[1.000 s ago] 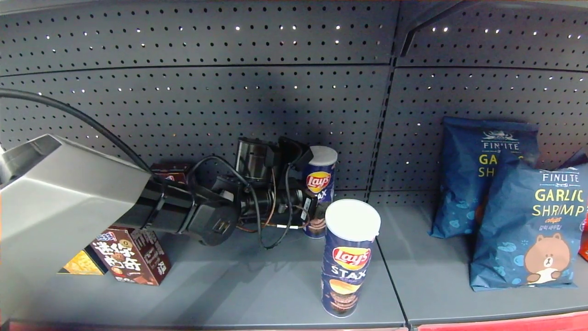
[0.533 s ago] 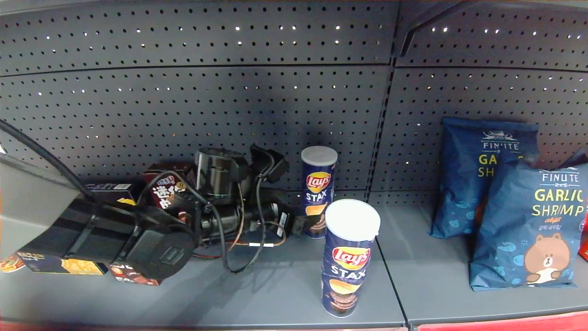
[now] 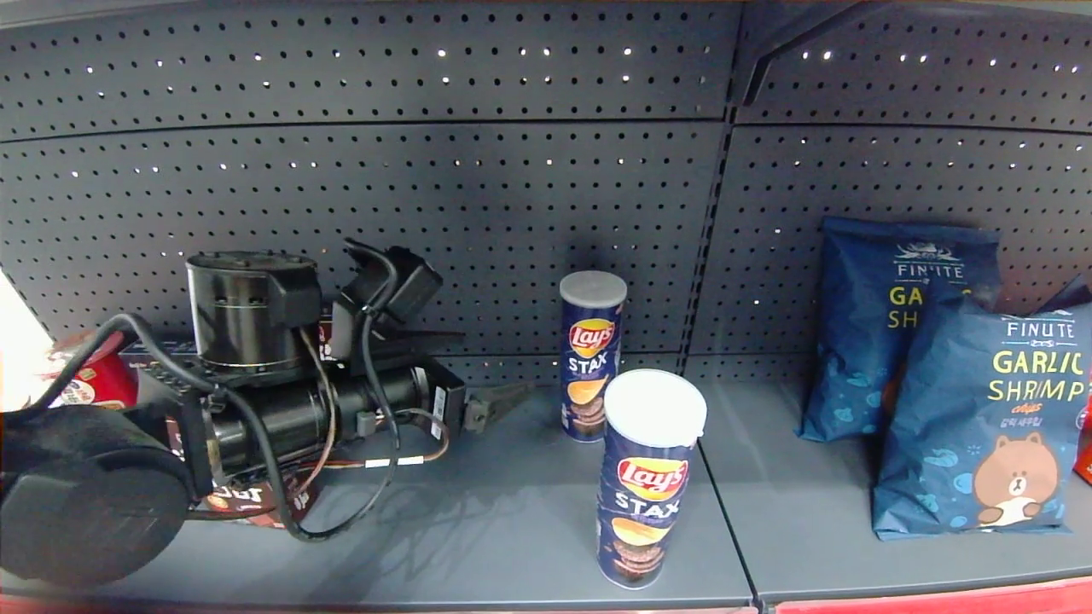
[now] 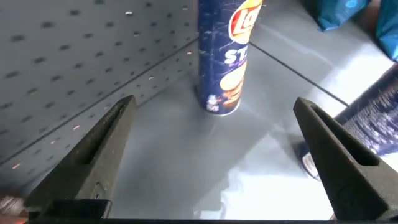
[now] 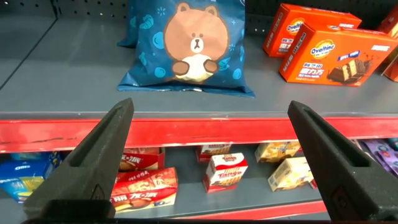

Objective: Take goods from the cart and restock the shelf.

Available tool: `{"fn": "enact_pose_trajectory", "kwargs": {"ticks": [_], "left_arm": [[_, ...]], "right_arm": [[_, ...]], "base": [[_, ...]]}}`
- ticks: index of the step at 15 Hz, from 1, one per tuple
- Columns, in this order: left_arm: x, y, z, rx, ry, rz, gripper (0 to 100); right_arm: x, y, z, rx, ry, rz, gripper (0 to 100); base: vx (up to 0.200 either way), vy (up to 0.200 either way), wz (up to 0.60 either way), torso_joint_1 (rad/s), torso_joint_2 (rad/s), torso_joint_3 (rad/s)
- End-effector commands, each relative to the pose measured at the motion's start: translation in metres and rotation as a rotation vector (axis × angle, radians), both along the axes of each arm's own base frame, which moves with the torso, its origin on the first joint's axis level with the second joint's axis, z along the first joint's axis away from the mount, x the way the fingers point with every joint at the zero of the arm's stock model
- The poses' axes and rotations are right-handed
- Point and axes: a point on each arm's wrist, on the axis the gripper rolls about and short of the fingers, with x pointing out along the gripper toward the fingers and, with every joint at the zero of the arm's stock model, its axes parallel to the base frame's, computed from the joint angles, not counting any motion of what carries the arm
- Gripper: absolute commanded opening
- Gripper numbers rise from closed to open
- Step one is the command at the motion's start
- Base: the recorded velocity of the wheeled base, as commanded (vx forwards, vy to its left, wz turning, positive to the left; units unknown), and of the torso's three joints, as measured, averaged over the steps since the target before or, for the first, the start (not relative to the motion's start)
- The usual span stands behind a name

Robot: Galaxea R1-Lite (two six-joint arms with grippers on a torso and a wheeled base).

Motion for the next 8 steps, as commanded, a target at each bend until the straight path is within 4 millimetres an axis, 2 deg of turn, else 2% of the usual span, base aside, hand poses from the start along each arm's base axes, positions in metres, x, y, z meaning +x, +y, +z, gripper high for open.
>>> {"fn": "enact_pose_trajectory", "kwargs": {"ticks": [1, 4, 5, 6, 7, 8], "left_arm": [[-0.010, 0.004, 0.009, -0.006, -0.032, 0.024, 100], [-0.017, -0.004, 0.013, 0.017, -0.064, 0.113, 100], [-0.022, -0.001, 0.020, 0.009, -0.087, 0.139, 100], [-0.027, 0.002, 0.027, 0.000, -0.105, 0.155, 100], [-0.031, 0.005, 0.033, -0.011, -0.121, 0.160, 100], [-0.036, 0.007, 0.035, -0.013, -0.129, 0.163, 100]], "right_arm": [[0.000, 0.000, 0.000, 0.003, 0.000, 0.000, 100], [0.000, 0.000, 0.001, 0.001, -0.005, -0.016, 100], [-0.002, 0.000, 0.018, -0.021, -0.044, 0.000, 100], [0.001, 0.001, 0.047, -0.028, -0.037, 0.031, 100], [0.013, 0.002, 0.082, -0.019, -0.021, 0.097, 100], [0.021, 0.004, 0.107, -0.017, -0.028, 0.160, 100]], "base": [[0.000, 0.000, 0.00, 0.000, 0.00, 0.000], [0.000, 0.000, 0.00, 0.000, 0.00, 0.000], [0.000, 0.000, 0.00, 0.000, 0.00, 0.000], [0.000, 0.000, 0.00, 0.000, 0.00, 0.000], [0.000, 0.000, 0.00, 0.000, 0.00, 0.000], [0.000, 0.000, 0.00, 0.000, 0.00, 0.000]]}}
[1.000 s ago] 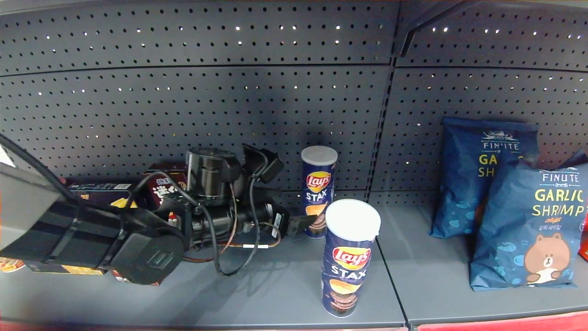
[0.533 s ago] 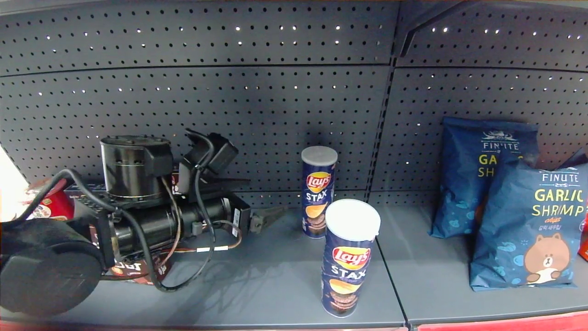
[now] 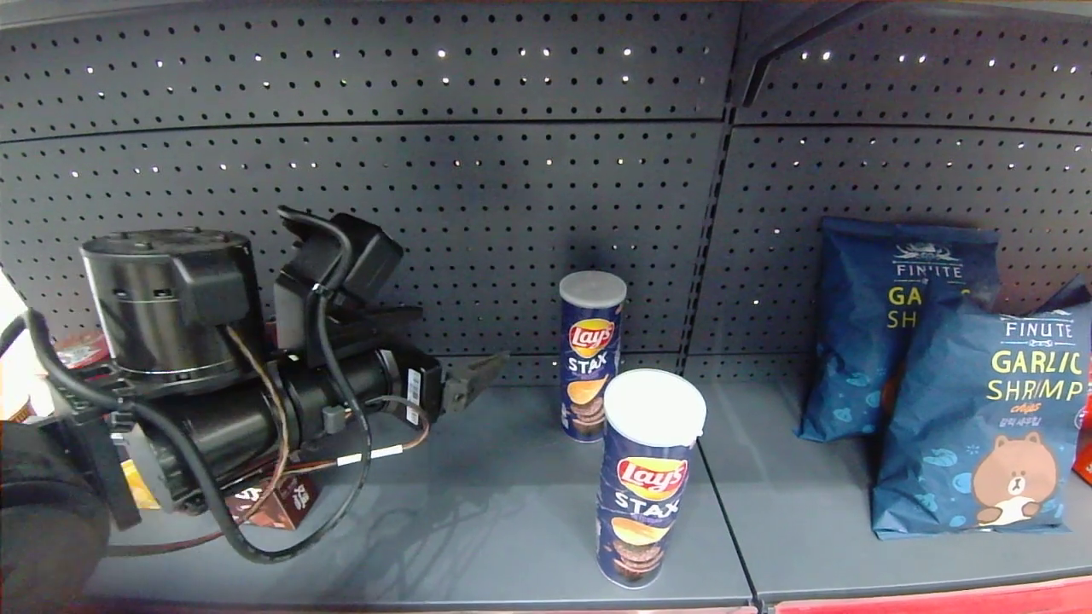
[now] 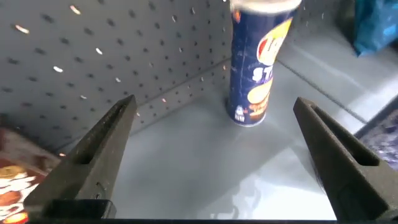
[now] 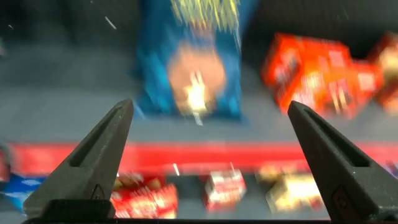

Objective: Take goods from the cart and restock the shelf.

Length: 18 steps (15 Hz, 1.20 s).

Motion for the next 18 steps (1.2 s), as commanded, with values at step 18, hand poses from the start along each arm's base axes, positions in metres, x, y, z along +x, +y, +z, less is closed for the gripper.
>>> {"fn": "enact_pose_trajectory", "kwargs": {"ticks": [18], "left_arm": [[-0.021, 0.004, -0.032, 0.092, 0.066, 0.026, 100]], "right_arm": [[0.218, 0.147, 0.039, 0.026, 0.709, 0.565, 100]], "base": [[0.000, 0.000, 0.00, 0.000, 0.00, 0.000]]}}
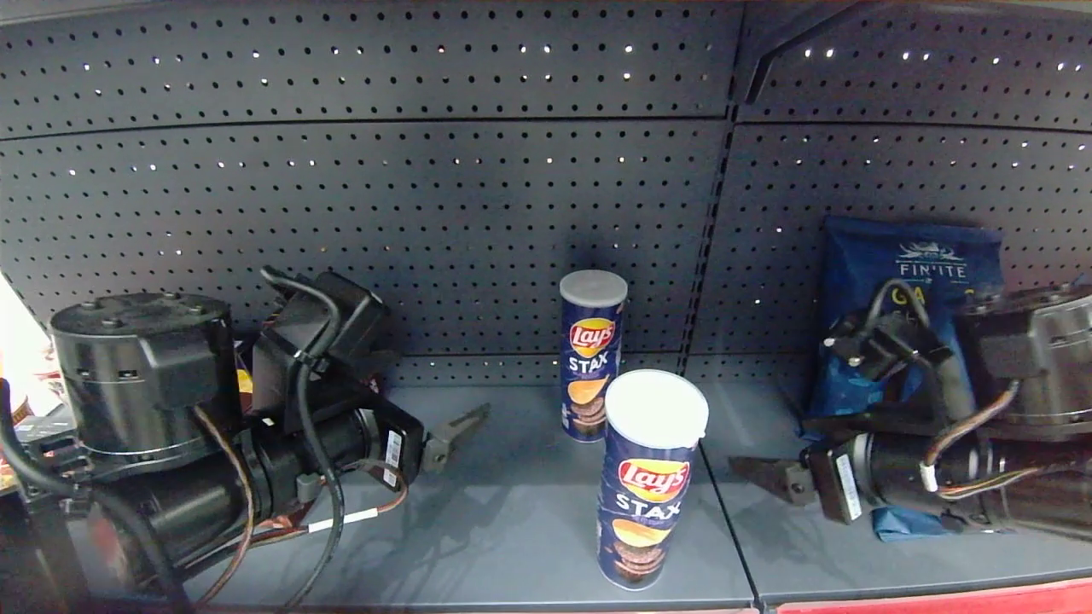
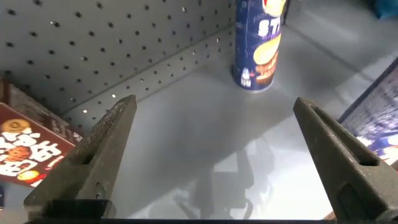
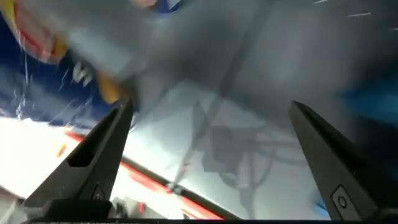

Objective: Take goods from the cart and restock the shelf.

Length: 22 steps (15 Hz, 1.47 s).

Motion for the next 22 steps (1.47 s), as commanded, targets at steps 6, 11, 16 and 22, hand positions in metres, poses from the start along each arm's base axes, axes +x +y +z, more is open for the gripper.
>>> {"fn": "enact_pose_trajectory", "kwargs": {"ticks": [6, 11, 16, 22], "left_arm": [[0.006, -0.003, -0.011, 0.024, 0.037, -0.001, 100], [0.005, -0.002, -0.010, 0.023, 0.035, 0.002, 100], [0.003, -0.001, -0.013, 0.028, 0.044, 0.005, 100], [0.000, 0.001, -0.013, 0.028, 0.042, 0.005, 100]], "right_arm": [[-0.006, 0.017, -0.037, -0.061, 0.092, 0.079, 100], [-0.002, 0.019, -0.039, -0.054, 0.074, 0.072, 100], [0.005, 0.024, -0.042, -0.054, 0.069, 0.072, 100], [0.014, 0.026, -0.043, -0.050, 0.064, 0.057, 100]], "base": [[0.000, 0.000, 0.00, 0.000, 0.00, 0.000], [0.000, 0.000, 0.00, 0.000, 0.00, 0.000], [0.000, 0.000, 0.00, 0.000, 0.00, 0.000], [0.000, 0.000, 0.00, 0.000, 0.00, 0.000]]}}
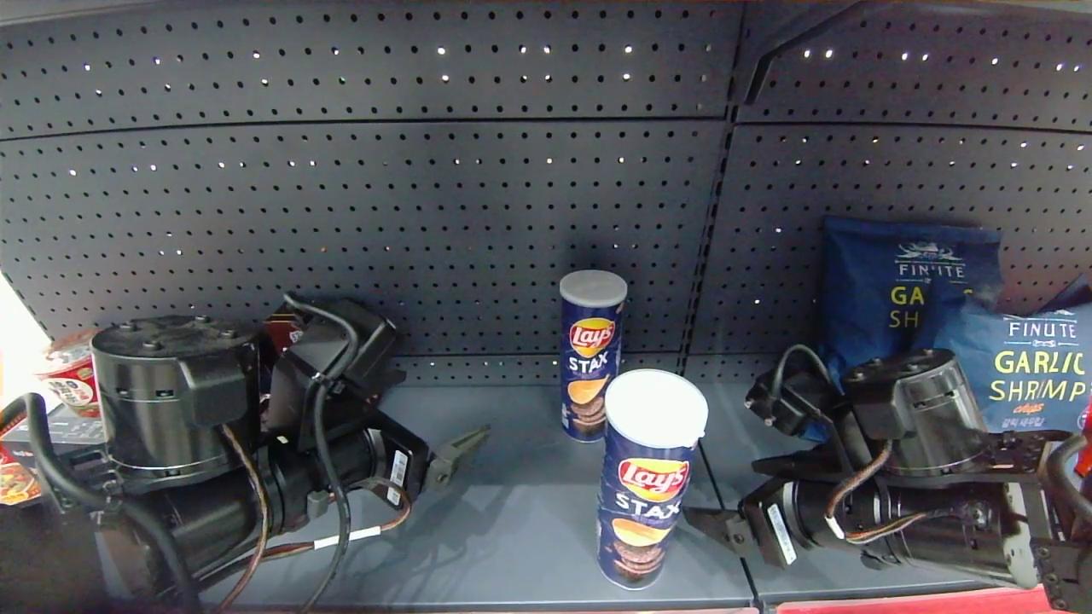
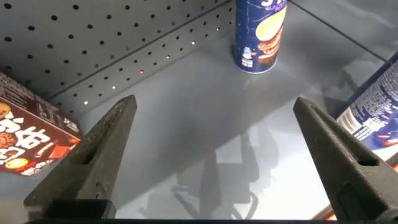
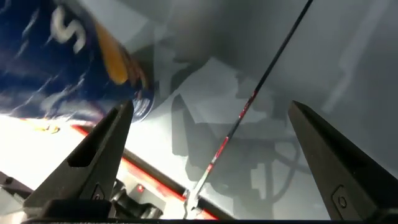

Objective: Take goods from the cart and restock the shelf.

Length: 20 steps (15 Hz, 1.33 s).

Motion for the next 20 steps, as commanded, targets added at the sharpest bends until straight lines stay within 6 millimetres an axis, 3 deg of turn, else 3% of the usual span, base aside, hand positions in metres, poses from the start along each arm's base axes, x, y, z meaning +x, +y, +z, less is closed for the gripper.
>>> {"fn": "enact_pose_trajectory", "kwargs": {"ticks": [1, 16, 20], "left_arm": [[-0.001, 0.000, 0.000, -0.001, -0.002, 0.001, 100], [-0.009, 0.006, -0.003, 0.005, 0.008, 0.002, 100], [-0.011, 0.007, -0.002, 0.002, 0.002, 0.002, 100]], "right_arm": [[0.006, 0.002, 0.001, 0.003, -0.003, -0.008, 100], [0.019, 0.016, -0.002, 0.002, -0.006, 0.001, 100], [0.013, 0.007, -0.004, -0.020, -0.005, -0.029, 100]], "base": [[0.000, 0.000, 0.00, 0.000, 0.00, 0.000], [0.000, 0.000, 0.00, 0.000, 0.00, 0.000], [0.000, 0.000, 0.00, 0.000, 0.00, 0.000]]}}
